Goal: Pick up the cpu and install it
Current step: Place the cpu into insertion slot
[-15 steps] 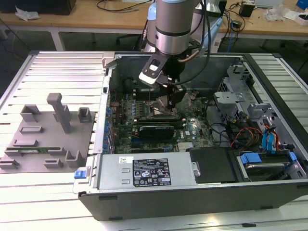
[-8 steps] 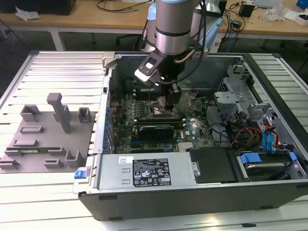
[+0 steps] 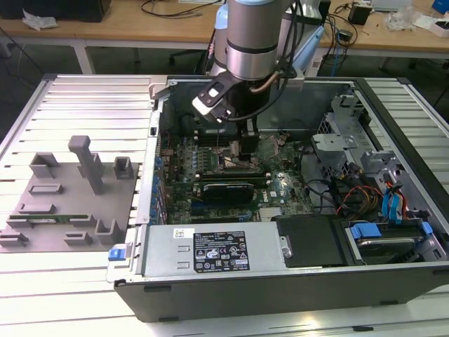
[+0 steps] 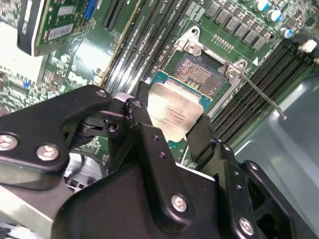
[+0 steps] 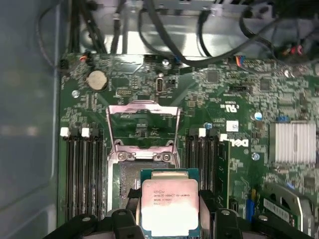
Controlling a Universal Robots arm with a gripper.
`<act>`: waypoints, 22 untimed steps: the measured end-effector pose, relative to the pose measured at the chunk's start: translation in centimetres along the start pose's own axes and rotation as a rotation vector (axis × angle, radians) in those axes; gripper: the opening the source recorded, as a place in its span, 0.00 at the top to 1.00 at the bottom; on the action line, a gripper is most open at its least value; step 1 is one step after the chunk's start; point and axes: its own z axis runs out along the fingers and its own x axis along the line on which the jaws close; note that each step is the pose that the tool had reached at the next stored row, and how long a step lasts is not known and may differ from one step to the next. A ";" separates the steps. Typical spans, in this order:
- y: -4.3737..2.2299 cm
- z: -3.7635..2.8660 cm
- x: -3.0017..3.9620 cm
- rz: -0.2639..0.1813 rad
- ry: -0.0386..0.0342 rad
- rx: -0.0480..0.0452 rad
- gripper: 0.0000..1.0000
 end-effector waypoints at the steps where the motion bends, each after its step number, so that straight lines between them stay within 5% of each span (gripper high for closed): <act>1: 0.00 0.01 0.00 0.016 -0.0005 0.0004 0.45; 5: 0.00 0.10 0.01 0.028 -0.0006 0.0007 0.45; 11: -0.03 0.57 0.25 -0.088 0.0032 -0.0026 0.45; 22: -0.18 1.14 0.77 -0.070 0.0026 -0.0022 0.45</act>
